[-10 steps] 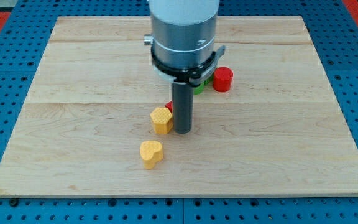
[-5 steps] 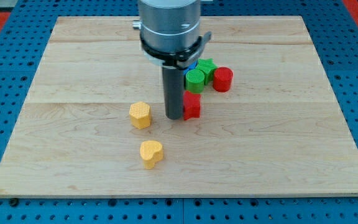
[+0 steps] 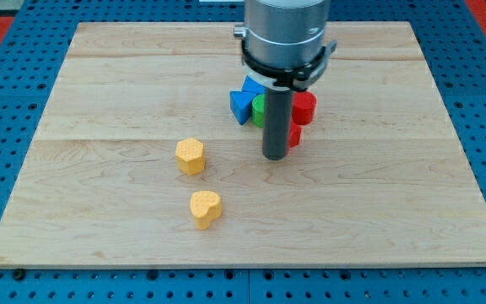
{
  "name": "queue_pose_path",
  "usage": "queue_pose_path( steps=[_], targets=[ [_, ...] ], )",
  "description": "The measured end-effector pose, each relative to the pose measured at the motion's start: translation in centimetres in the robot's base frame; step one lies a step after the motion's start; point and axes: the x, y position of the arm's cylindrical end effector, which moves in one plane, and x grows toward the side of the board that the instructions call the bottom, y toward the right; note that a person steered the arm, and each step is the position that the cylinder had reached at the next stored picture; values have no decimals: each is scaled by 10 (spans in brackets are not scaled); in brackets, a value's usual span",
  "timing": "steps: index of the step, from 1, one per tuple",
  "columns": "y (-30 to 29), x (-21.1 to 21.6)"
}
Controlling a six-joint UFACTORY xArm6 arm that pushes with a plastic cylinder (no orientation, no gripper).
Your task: Push red star towards group of blocks
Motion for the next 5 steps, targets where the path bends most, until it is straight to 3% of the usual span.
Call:
queue_pose_path(
  steps=[3,5],
  targets=[
    [50,1],
    [24,-24]
  ],
)
